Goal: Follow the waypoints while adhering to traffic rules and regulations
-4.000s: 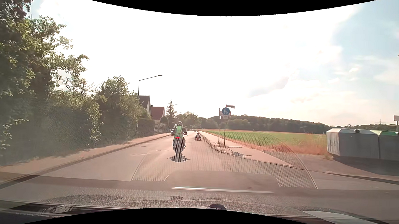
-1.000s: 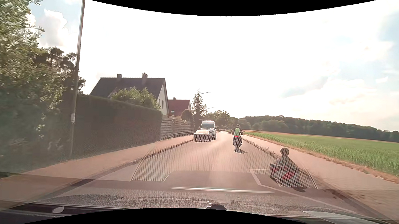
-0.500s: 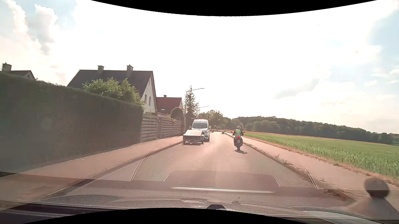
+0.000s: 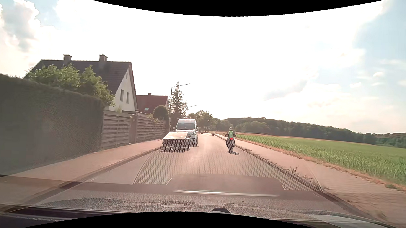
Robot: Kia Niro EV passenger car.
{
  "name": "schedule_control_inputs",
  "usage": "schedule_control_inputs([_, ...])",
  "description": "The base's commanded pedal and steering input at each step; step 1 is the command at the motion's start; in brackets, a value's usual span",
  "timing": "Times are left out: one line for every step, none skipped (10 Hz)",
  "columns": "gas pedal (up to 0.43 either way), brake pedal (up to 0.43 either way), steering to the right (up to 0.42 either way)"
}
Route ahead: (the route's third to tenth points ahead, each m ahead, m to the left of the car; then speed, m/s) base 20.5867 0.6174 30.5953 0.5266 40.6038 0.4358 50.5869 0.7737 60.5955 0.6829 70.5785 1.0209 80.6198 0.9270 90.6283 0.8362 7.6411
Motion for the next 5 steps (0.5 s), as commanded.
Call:
schedule_control_inputs([0.169,0.0,0.077])
schedule_control_inputs([0.169,0.0,0.07])
schedule_control_inputs([0.169,0.0,0.063])
schedule_control_inputs([0.157,0.0,0.054])
schedule_control_inputs([0.157,0.0,0.047])
